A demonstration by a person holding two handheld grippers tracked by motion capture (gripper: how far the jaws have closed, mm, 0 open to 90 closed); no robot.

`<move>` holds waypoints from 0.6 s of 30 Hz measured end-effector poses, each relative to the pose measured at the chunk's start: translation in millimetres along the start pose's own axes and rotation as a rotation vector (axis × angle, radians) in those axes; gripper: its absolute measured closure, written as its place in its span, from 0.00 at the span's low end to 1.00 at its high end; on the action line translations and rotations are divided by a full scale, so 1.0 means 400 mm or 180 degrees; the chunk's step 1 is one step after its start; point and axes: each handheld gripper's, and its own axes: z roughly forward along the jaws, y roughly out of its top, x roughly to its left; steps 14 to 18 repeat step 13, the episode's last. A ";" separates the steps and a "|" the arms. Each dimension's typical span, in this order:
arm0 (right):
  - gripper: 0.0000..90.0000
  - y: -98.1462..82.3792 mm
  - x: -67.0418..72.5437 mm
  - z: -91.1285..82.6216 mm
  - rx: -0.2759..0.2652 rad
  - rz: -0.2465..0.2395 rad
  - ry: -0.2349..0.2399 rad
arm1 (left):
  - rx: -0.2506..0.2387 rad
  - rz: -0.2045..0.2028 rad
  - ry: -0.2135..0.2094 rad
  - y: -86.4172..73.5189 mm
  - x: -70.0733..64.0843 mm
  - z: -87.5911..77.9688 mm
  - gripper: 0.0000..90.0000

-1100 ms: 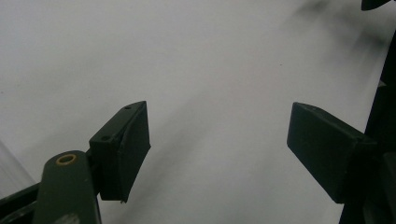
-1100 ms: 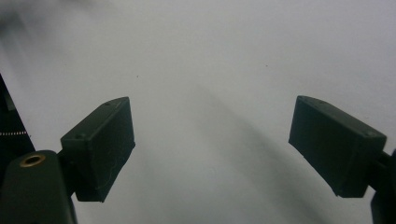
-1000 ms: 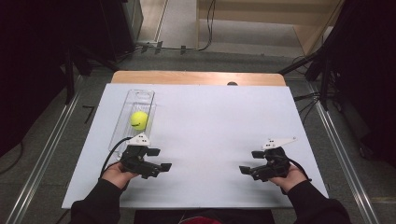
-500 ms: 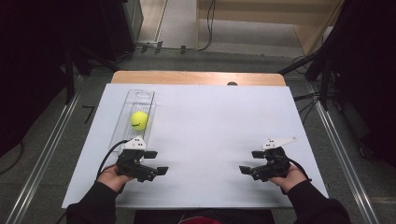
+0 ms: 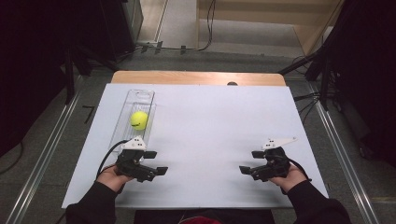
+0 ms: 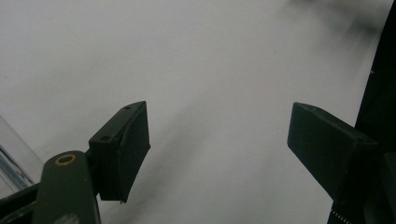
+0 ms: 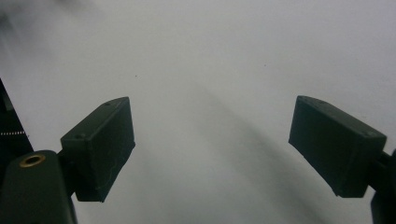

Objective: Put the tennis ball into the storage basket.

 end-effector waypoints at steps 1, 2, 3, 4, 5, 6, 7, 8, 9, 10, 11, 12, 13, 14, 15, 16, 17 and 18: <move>0.14 0.000 0.000 0.000 -0.0002 -0.0004 0.0004 | -0.0002 0.0000 0.0002 0.000 0.000 0.000 0.24; 0.14 0.000 0.000 0.000 0.0002 0.0002 0.0003 | 0.0005 0.0009 0.0007 0.000 0.000 0.000 0.24; 0.14 0.000 0.000 0.000 0.0003 0.0004 0.0003 | 0.0002 0.0002 0.0001 0.000 0.000 0.000 0.24; 0.14 0.000 0.000 0.000 -0.0001 -0.0002 0.0004 | 0.0006 0.0008 0.0003 0.000 0.000 0.000 0.24; 0.14 0.000 0.000 0.000 -0.0003 -0.0001 0.0004 | 0.0002 0.0008 0.0006 0.000 0.000 0.000 0.24; 0.14 0.000 0.000 0.000 -0.0002 -0.0004 0.0004 | -0.0001 0.0000 0.0001 0.000 -0.001 0.000 0.24; 0.14 0.000 0.000 0.000 -0.0002 -0.0006 0.0005 | 0.0010 0.0009 0.0001 0.000 0.000 -0.001 0.24; 0.14 0.000 0.000 0.000 -0.0001 -0.0007 0.0005 | 0.0012 0.0009 0.0001 0.000 0.000 0.000 0.24; 0.14 0.000 0.000 0.000 0.0003 -0.0001 0.0005 | 0.0014 0.0011 0.0002 0.000 0.000 0.000 0.24; 0.14 0.000 0.000 0.000 0.0001 -0.0008 0.0006 | 0.0014 0.0010 0.0002 0.000 0.000 0.000 0.24; 0.14 0.000 0.000 0.000 0.0007 0.0000 0.0005 | 0.0017 0.0009 0.0009 0.000 -0.001 0.000 0.24; 0.14 0.000 0.000 0.000 0.0008 0.0003 0.0003 | 0.0020 0.0005 0.0009 0.001 -0.001 0.000 0.24; 0.14 0.000 -0.001 0.000 0.0002 0.0015 -0.0014 | 0.0011 -0.0002 0.0011 0.001 -0.002 0.000 0.24; 0.14 0.000 -0.001 0.000 0.0002 0.0015 -0.0014 | 0.0011 -0.0002 0.0011 0.001 -0.002 0.000 0.24; 0.14 0.000 -0.001 0.000 0.0002 0.0015 -0.0014 | 0.0011 -0.0002 0.0011 0.001 -0.002 0.000 0.24; 0.14 0.000 -0.001 0.000 0.0002 0.0015 -0.0014 | 0.0011 -0.0002 0.0011 0.001 -0.002 0.000 0.24; 0.14 0.000 -0.001 0.000 0.0002 0.0015 -0.0014 | 0.0011 -0.0002 0.0011 0.001 -0.002 0.000 0.24; 0.14 0.000 -0.001 0.000 0.0002 0.0015 -0.0014 | 0.0011 -0.0002 0.0011 0.001 -0.002 0.000 0.24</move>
